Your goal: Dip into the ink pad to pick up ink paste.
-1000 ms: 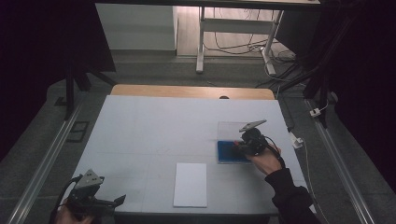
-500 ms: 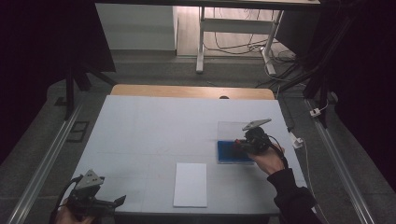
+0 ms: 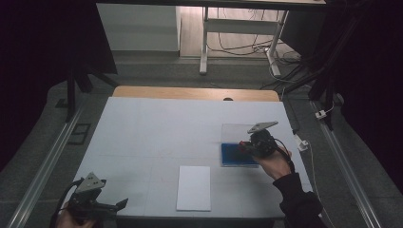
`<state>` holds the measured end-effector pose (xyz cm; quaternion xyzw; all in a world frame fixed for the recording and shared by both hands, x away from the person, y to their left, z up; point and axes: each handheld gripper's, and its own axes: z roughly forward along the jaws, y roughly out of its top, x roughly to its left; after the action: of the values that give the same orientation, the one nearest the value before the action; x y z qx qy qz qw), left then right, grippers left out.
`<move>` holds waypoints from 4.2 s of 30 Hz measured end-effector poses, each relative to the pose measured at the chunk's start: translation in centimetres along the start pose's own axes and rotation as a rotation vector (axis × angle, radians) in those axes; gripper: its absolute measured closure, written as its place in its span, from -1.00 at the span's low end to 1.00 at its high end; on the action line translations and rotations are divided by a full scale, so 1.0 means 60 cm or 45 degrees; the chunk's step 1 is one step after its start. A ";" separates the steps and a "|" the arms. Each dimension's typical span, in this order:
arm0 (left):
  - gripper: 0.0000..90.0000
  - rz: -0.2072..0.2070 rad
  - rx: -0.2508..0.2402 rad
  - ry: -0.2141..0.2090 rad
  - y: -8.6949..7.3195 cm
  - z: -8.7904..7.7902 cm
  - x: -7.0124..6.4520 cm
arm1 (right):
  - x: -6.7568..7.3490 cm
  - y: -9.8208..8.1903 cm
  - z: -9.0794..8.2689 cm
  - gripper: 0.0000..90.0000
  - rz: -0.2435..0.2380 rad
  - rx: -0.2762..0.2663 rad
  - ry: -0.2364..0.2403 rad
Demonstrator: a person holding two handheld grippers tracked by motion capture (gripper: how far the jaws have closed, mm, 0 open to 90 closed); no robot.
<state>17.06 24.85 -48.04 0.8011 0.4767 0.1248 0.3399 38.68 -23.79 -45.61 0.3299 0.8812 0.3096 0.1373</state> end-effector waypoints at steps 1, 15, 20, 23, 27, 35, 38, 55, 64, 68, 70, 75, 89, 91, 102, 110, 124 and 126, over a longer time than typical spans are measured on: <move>-1.00 0.000 0.000 0.000 0.000 0.000 0.000 | 0.000 0.000 0.000 0.79 0.000 0.000 0.000; -1.00 -0.008 -0.001 0.000 0.000 0.000 0.001 | 0.021 -0.001 0.030 0.79 -0.072 0.061 0.010; -1.00 -0.007 0.000 0.001 0.000 0.000 0.001 | 0.019 -0.005 0.039 0.80 -0.069 0.072 0.012; -1.00 -0.007 0.001 0.001 0.000 0.000 0.001 | 0.018 -0.007 0.043 0.80 -0.066 0.075 0.017; -1.00 -0.007 0.001 0.003 0.000 0.000 0.001 | 0.018 -0.008 0.047 0.80 -0.064 0.081 0.016; -0.99 -0.010 0.005 0.003 0.000 0.001 0.001 | 0.022 -0.010 0.049 0.80 -0.030 0.082 -0.007; -0.99 -0.010 0.007 0.002 0.001 0.002 0.001 | 0.028 -0.009 0.050 0.80 -0.059 0.082 -0.034; -0.99 -0.017 0.010 0.005 0.001 0.002 0.002 | 0.031 -0.011 0.052 0.80 -0.056 0.075 -0.046; -0.99 -0.017 0.007 0.002 0.000 0.001 0.003 | 0.017 -0.016 0.050 0.80 0.015 0.053 0.010; -0.99 -0.026 0.001 -0.005 -0.001 0.000 0.003 | 0.022 -0.012 0.050 0.80 -0.006 0.065 -0.005; -0.99 -0.029 0.000 -0.003 -0.001 0.000 0.003 | 0.022 -0.012 0.050 0.80 -0.011 0.067 -0.006; -0.99 -0.029 -0.002 -0.003 -0.001 -0.001 0.003 | 0.020 -0.011 0.048 0.79 -0.005 0.055 -0.001; -0.98 -0.039 -0.009 -0.010 -0.003 -0.003 0.005 | 0.017 -0.006 0.023 0.79 -0.028 -0.016 -0.003; -0.98 -0.039 -0.010 -0.011 -0.003 -0.003 0.005 | 0.016 -0.005 0.022 0.79 -0.025 -0.018 -0.008; -0.98 -0.041 -0.008 -0.018 -0.003 -0.002 0.005 | -0.004 -0.013 0.007 0.79 0.022 -0.036 -0.033; -0.98 -0.042 -0.009 -0.020 -0.003 -0.002 0.006 | -0.014 -0.020 0.009 0.79 0.046 -0.015 -0.048; -0.98 -0.042 -0.005 -0.023 -0.003 -0.002 0.006 | -0.011 -0.027 0.034 0.80 0.023 0.058 -0.032; -0.98 -0.043 -0.003 -0.023 -0.003 -0.002 0.006 | -0.008 -0.027 0.036 0.80 0.005 0.063 -0.045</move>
<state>17.08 25.22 -48.12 0.7937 0.4867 0.1124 0.3471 39.21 -24.10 -48.25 0.3402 0.8854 0.2821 0.1442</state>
